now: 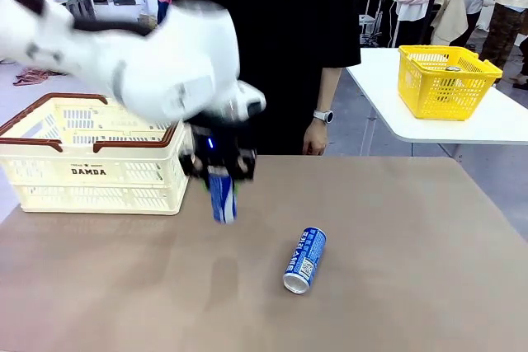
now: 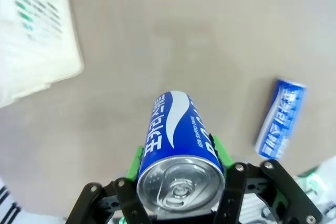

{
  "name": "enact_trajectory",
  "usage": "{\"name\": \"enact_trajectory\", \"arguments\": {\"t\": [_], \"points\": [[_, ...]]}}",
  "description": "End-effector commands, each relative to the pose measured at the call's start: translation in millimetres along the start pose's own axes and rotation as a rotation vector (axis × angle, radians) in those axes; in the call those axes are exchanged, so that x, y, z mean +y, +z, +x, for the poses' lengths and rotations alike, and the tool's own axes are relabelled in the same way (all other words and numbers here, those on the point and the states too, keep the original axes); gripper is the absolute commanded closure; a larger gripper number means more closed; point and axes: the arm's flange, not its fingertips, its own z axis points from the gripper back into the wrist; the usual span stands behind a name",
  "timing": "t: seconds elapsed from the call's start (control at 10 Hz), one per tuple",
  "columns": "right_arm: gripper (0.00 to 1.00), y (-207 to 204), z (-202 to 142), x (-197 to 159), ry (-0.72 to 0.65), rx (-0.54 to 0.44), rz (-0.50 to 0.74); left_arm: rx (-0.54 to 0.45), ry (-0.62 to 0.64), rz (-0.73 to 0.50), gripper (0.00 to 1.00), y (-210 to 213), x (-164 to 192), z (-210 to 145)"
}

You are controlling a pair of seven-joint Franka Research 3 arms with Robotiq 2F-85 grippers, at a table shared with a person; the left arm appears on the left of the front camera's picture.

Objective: Place the drinks into the Shopping basket.
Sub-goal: Pick up one drink and place it into the Shopping basket.

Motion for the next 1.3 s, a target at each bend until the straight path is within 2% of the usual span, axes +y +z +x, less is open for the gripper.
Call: {"name": "enact_trajectory", "arguments": {"t": [0.0, 0.1, 0.2, 0.3, 0.4, 0.5, 0.7, 0.9, 1.2], "points": [[0.0, 3, -2, -1, 0.015, 0.008, -0.011, 0.013, -0.011, -0.032, 1.0, 104, 41, 50], [0.0, 3, -2, -1, 0.015, 0.008, -0.011, 0.002, 0.005, -0.025, 1.0, 144, 59, 79], [0.0, 3, -2, -1, 0.015, 0.008, -0.011, -0.091, 0.024, 0.015, 1.0, 176, 84, 104], [0.0, 3, -2, -1, 0.015, 0.008, -0.011, -0.159, 0.012, 0.004, 1.0, 193, 110, 120], [0.0, 3, -2, -1, 0.015, 0.008, -0.011, -0.18, 0.083, 0.026, 1.0, 196, 140, 135], [0.0, 3, -2, -1, 0.015, 0.008, -0.011, -0.146, 0.135, 0.007, 1.0, 188, 170, 142], [0.0, 3, -2, -1, 0.015, 0.008, -0.011, -0.063, 0.266, 0.073, 1.0, 152, 219, 144], [0.0, 3, -2, -1, 0.015, 0.008, -0.011, -0.004, 0.321, 0.077, 1.0, 114, 255, 132], [0.0, 3, -2, -1, 0.015, 0.008, -0.011, 0.092, 0.41, 0.017, 1.0, 37, 300, 117]]}}
